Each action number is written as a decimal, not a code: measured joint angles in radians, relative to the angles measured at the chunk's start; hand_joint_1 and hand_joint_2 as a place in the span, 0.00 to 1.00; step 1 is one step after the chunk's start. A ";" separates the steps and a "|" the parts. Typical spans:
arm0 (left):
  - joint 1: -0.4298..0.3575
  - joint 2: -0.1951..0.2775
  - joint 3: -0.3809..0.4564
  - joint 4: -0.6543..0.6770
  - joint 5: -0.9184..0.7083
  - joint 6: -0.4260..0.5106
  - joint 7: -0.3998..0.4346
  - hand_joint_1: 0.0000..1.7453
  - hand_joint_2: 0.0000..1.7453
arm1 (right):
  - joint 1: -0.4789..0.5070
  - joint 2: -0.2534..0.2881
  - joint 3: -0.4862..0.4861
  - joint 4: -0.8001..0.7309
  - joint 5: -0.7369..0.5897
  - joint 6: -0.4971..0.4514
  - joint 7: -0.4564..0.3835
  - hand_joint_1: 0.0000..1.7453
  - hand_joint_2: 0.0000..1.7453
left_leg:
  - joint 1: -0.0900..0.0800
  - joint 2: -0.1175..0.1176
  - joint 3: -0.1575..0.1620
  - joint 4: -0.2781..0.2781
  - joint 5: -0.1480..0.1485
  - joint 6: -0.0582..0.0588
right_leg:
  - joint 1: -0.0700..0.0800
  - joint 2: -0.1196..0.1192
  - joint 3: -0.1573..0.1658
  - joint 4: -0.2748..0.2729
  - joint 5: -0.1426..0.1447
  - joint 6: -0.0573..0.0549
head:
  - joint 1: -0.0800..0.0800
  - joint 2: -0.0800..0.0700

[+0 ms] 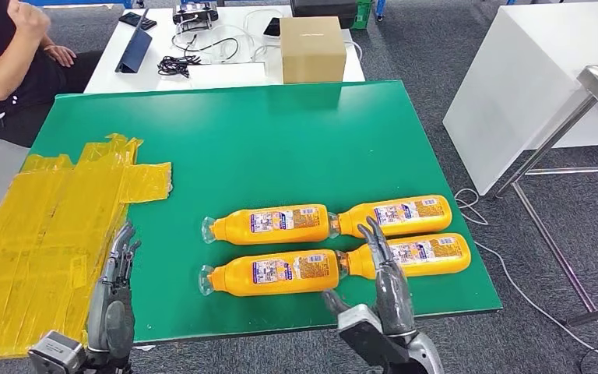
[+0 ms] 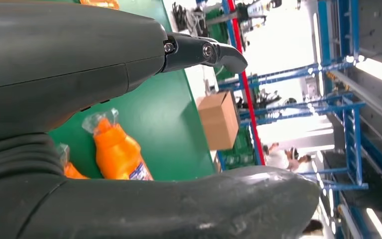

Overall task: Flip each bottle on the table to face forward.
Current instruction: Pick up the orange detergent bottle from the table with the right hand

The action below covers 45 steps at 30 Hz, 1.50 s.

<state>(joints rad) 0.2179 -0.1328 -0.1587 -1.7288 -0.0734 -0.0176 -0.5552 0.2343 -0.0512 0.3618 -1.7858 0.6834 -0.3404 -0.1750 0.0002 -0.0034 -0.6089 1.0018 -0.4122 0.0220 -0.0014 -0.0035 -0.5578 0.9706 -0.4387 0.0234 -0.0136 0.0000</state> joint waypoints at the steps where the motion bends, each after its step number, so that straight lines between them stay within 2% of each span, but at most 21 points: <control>1: -0.005 0.000 0.000 0.004 0.000 -0.009 0.003 0.00 0.00 | -0.019 -0.004 0.009 0.024 0.037 0.004 0.023 0.00 1.00 | 0.000 0.000 0.000 0.000 0.000 0.000 | 0.000 0.000 0.000 0.000 0.000 0.000 | 0.000 0.000; 4: -0.014 0.000 0.000 0.010 0.001 -0.018 0.007 0.00 0.00 | -0.053 -0.008 0.024 0.067 0.081 0.009 0.046 0.00 1.00 | 0.000 0.000 0.000 0.000 0.001 0.001 | 0.000 0.000 0.000 0.000 0.000 0.000 | 0.000 0.000; 22: -0.019 0.000 -0.001 0.018 0.001 -0.024 0.009 0.00 0.00 | -0.090 -0.012 0.043 0.121 0.093 0.010 0.058 0.00 1.00 | 0.000 0.000 0.000 0.000 0.001 0.001 | 0.000 0.000 0.000 0.000 0.000 0.000 | 0.000 0.000; 24: -0.030 0.000 -0.003 0.026 -0.008 -0.030 0.018 0.00 0.00 | -0.127 -0.016 0.064 0.166 0.148 0.044 0.091 0.00 1.00 | 0.000 0.000 0.000 0.000 0.001 0.001 | 0.000 0.000 0.000 0.000 0.000 0.000 | 0.000 0.000; 26: -0.052 0.000 -0.011 0.042 -0.024 -0.032 0.040 0.00 0.00 | -0.210 -0.012 0.113 0.263 0.227 0.107 0.151 0.00 1.00 | 0.000 0.000 0.000 0.000 0.001 0.001 | 0.000 0.000 0.000 0.000 0.001 0.000 | 0.000 0.000; 29: -0.071 0.001 -0.016 0.064 -0.031 -0.026 0.062 0.00 0.00 | -0.303 -0.007 0.175 0.385 0.262 0.170 0.202 0.00 1.00 | 0.000 0.000 0.000 0.000 0.002 0.001 | 0.000 0.000 0.000 0.000 0.001 0.000 | 0.000 0.000; 34: -0.079 0.002 -0.016 0.075 -0.031 -0.026 0.069 0.00 0.00 | -0.338 -0.006 0.197 0.444 0.258 0.204 0.211 0.00 1.00 | 0.000 0.000 0.000 0.000 0.002 0.001 | 0.000 0.000 0.000 0.000 0.001 0.000 | 0.000 0.000; 45: -0.102 0.003 -0.016 0.098 -0.012 -0.026 0.093 0.00 0.00 | -0.447 -0.015 0.278 0.554 0.208 0.390 0.271 0.00 1.00 | 0.000 0.001 0.005 0.000 0.002 0.001 | 0.000 0.001 0.003 0.000 0.001 0.000 | 0.000 0.000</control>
<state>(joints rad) 0.1164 -0.1297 -0.1745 -1.6311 -0.0853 -0.0440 -0.4624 -0.2123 -0.0659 0.6398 -1.2321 0.8918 0.0493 0.0956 0.0004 -0.0025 -0.6041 1.0019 -0.4105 0.0227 -0.0014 -0.0030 -0.5545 0.9707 -0.4376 0.0236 -0.0137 0.0000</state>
